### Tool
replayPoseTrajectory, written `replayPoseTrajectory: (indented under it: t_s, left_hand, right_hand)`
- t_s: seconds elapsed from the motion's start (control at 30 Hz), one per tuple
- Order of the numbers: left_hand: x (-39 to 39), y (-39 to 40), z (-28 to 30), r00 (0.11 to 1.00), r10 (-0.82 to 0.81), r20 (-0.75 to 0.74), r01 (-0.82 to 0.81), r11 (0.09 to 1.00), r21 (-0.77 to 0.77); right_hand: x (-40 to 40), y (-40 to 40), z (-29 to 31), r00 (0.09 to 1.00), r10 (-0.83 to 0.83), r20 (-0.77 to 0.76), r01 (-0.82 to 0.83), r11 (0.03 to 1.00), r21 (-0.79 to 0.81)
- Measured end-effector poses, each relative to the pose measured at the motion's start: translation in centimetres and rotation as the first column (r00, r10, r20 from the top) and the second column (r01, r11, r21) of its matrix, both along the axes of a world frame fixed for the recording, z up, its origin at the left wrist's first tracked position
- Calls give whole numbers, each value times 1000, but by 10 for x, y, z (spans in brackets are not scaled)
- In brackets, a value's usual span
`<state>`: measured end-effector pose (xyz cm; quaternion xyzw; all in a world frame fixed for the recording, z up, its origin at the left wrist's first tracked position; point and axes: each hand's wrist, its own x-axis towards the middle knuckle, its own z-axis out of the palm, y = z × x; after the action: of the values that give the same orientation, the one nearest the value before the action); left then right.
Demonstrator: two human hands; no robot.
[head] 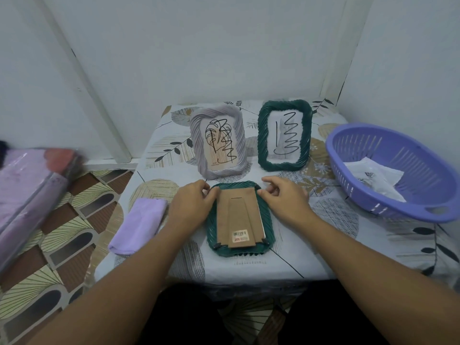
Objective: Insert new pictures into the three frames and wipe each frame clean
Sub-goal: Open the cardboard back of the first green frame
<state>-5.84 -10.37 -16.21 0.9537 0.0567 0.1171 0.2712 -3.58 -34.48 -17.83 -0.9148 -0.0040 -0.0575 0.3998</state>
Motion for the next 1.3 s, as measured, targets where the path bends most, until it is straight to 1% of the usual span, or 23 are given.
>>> replayPoseTrajectory:
  t_s: [0.07,0.13,0.2,0.3,0.4,0.5,0.57,0.6,0.67,0.73,0.8,0.93,1.03,1.17,1.3]
  left_hand:
    - [3,6,9,995,12,-99,-6,998,60]
    - [3,12,13,987,1,-164,12,997,78]
    - [0,15,12,982,-10,-191,19,999,46]
    - [-2,15,11,984,16,-179,-25,999,-46]
    - [-2,14,10,985,34,-167,-47,996,-75]
    - [-13,14,6,990,42,-134,-63,987,-150]
    - [-30,14,5,996,24,-81,-43,967,-250]
    - [-38,15,6,998,-5,-59,-13,952,-305]
    - [-53,18,8,992,-125,-34,101,914,-394]
    - [-65,21,11,957,-282,-75,216,858,-465]
    - [-71,26,13,911,-383,-152,255,814,-521]
    - [-71,28,18,864,-445,-237,296,829,-475]
    - [-70,27,19,842,-467,-272,333,845,-418]
    - [-70,27,21,834,-483,-267,350,837,-421]
    - [-70,26,21,836,-472,-280,339,845,-414]
  right_hand:
    - [-7,-5,2,999,-22,29,25,996,-88]
    - [-10,-4,4,999,-28,34,32,994,-102]
    - [-7,1,5,999,-40,28,43,995,-95]
    - [0,9,10,999,-53,9,54,994,-94]
    - [-1,10,14,1000,-30,-8,29,997,-78]
    - [-13,7,16,999,5,48,-1,995,-101]
    - [-24,3,15,995,51,85,-47,997,-55]
    - [-29,0,15,993,85,82,-84,996,-15]
    - [-40,-7,13,983,184,25,-186,980,71]
    - [-47,-13,11,961,275,-31,-268,953,139]
    - [-50,-17,10,945,323,-56,-310,936,169]
    - [-48,-20,8,912,397,-102,-375,909,184]
    - [-44,-23,13,869,461,-179,-437,885,160]
    - [-39,-28,24,796,533,-287,-528,843,104]
    - [-39,-27,26,782,546,-302,-555,829,61]
